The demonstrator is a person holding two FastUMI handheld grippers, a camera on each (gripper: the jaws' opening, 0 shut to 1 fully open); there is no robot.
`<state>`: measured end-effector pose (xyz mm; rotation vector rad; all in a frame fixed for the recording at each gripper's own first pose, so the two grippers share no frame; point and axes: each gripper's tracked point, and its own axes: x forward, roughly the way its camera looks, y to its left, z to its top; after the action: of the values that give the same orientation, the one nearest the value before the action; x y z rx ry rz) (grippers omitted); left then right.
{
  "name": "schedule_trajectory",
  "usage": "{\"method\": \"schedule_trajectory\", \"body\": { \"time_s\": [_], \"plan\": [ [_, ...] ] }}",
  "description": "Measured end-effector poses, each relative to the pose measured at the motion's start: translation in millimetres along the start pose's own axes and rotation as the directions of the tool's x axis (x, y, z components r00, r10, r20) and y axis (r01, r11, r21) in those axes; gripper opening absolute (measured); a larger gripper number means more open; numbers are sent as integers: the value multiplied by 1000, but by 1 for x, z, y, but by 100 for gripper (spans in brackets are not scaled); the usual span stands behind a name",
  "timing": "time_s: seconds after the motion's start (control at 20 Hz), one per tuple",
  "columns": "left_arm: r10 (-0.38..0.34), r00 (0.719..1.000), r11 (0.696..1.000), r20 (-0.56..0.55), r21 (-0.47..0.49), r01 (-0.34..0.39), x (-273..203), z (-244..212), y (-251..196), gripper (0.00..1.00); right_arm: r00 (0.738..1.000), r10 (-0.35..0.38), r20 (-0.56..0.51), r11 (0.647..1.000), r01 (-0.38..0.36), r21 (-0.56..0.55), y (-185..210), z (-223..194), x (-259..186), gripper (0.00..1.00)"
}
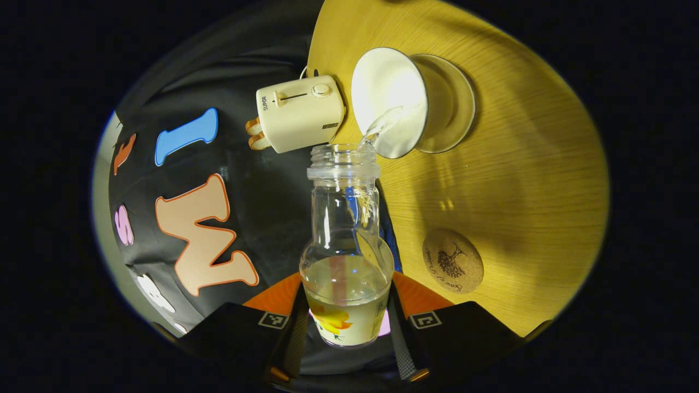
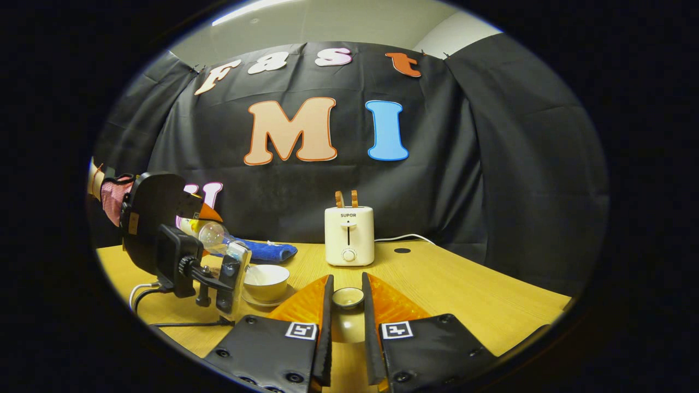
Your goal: Open the teacup lid with one hand, grasp the water bottle and pour water into the teacup with the other hand; after pouring, place the water bottle on the coaster and then close the teacup lid.
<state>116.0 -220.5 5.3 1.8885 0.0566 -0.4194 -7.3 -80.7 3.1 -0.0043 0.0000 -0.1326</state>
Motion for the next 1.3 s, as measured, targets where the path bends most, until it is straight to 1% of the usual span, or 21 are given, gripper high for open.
{"method": "schedule_trajectory", "body": {
  "time_s": [0.15, 0.5, 1.0, 1.1, 1.2, 1.3],
  "plan": [
    [14, 1000, 998, -13, 56, -13, 4, -7, 13, 65, 1000, 3, -1, 1000, -3, 0, 0, 0, 1, 28],
    [61, 998, 983, -27, 175, -56, -8, -13, 38, 64, 1000, -2, 0, 1000, 2, 0, -1, 0, 0, 29],
    [90, 996, 947, -25, 311, -78, -10, -8, 55, 65, 1000, -3, 0, 1000, 3, 0, -1, 0, 0, 29],
    [99, 995, 946, -12, 310, -90, -10, -6, 57, 65, 1000, -5, 1, 1000, 5, 0, -1, 0, 1, 28],
    [94, 996, 953, -2, 288, -90, -10, -6, 55, 64, 1000, -6, 0, 1000, 6, 0, -1, 0, 1, 28],
    [80, 997, 970, 15, 227, -81, -6, -2, 50, 64, 1000, -6, 0, 1000, 6, 0, -1, 0, 1, 29]
  ]
}}
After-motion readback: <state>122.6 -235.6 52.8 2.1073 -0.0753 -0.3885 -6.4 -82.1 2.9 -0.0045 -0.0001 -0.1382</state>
